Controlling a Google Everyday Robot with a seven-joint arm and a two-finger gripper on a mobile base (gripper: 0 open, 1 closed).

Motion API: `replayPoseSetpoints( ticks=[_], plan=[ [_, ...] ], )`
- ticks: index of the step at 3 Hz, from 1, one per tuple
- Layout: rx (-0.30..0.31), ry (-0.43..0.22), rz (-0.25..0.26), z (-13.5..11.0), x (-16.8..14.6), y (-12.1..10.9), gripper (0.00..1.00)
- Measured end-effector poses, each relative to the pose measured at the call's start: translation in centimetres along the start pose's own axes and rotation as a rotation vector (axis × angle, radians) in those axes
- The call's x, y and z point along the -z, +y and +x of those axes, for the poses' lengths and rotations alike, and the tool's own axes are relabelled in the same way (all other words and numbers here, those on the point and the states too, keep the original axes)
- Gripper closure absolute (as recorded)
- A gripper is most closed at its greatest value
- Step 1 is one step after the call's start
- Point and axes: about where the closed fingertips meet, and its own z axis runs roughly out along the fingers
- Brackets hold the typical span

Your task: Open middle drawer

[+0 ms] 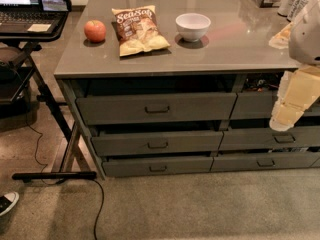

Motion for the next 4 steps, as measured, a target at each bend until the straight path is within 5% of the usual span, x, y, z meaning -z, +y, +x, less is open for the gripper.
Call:
replayPoseSetpoints(
  ticks=[2, 4],
  plan=[
    [0.009, -0.054, -0.007, -0.4, -1.6, 0.4, 0.0],
    [-0.044, -0.33, -0.12, 0.7, -14.0, 6.3, 0.0]
  ],
)
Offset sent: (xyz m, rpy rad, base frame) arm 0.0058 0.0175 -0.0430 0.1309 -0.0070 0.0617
